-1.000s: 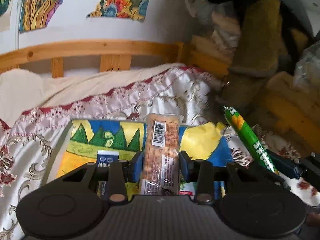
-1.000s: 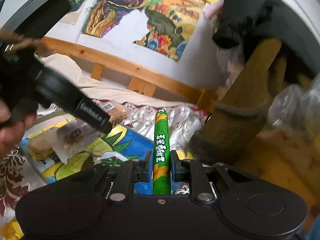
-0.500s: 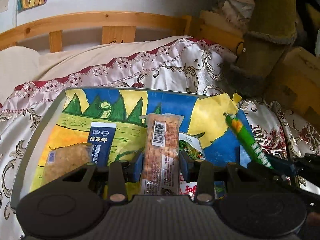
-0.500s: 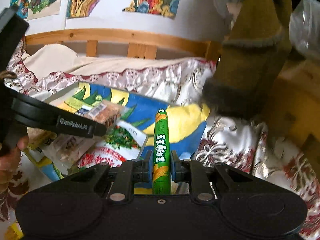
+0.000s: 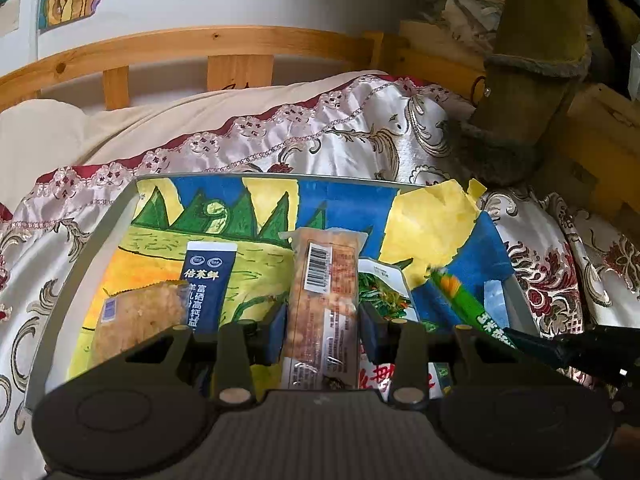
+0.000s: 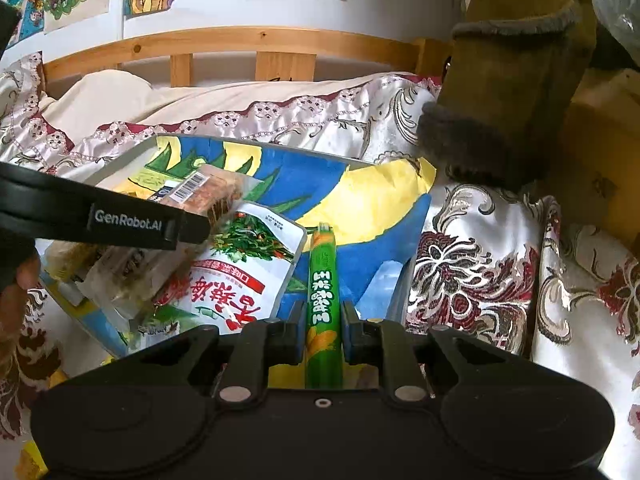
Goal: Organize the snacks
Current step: 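Carry pastry packet into the tray with left tool while right tool carries green stick there, then open both tools over the tray and withdraw them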
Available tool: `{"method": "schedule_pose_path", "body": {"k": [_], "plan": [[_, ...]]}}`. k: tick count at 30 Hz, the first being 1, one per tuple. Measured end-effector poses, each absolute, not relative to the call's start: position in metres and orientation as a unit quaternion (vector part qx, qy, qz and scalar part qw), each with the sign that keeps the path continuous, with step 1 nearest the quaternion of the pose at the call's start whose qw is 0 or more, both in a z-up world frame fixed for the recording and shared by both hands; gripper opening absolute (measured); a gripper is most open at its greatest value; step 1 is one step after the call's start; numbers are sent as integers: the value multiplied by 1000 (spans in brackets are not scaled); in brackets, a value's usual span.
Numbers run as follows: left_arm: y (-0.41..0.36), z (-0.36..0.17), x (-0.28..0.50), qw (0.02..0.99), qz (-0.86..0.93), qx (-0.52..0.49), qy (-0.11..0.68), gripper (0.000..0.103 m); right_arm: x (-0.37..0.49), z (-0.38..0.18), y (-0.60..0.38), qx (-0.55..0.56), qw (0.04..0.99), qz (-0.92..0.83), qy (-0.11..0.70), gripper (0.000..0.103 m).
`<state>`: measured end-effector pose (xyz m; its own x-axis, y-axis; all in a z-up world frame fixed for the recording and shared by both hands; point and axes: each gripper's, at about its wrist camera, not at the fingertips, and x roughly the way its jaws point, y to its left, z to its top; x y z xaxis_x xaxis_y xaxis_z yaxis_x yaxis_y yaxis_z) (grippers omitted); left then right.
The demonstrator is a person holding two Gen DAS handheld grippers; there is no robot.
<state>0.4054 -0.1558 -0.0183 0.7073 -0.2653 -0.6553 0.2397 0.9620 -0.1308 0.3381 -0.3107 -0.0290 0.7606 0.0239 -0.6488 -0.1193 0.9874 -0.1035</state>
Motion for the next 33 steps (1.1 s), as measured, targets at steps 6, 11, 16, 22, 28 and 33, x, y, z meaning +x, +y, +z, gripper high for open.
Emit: {"method": "schedule_pose_path", "body": {"k": [6, 11, 16, 22, 28, 33], "plan": [[-156, -18, 405, 921, -130, -20, 366, 44, 338, -27, -310, -76, 938, 33, 336, 30], [-152, -10, 400, 924, -127, -31, 359, 58, 327, -16, -314, -83, 946, 21, 313, 42], [-146, 10, 386, 934, -121, -37, 335, 72, 310, 4, -323, -58, 957, 19, 283, 58], [-137, 38, 354, 948, -101, -32, 299, 92, 277, 33, -332, -19, 971, 22, 238, 78], [-120, 63, 306, 962, -83, -31, 256, 101, 235, 65, -336, 4, 981, 24, 192, 93], [-106, 73, 262, 969, -75, -29, 232, 102, 192, 79, -328, -2, 987, 28, 160, 97]]}}
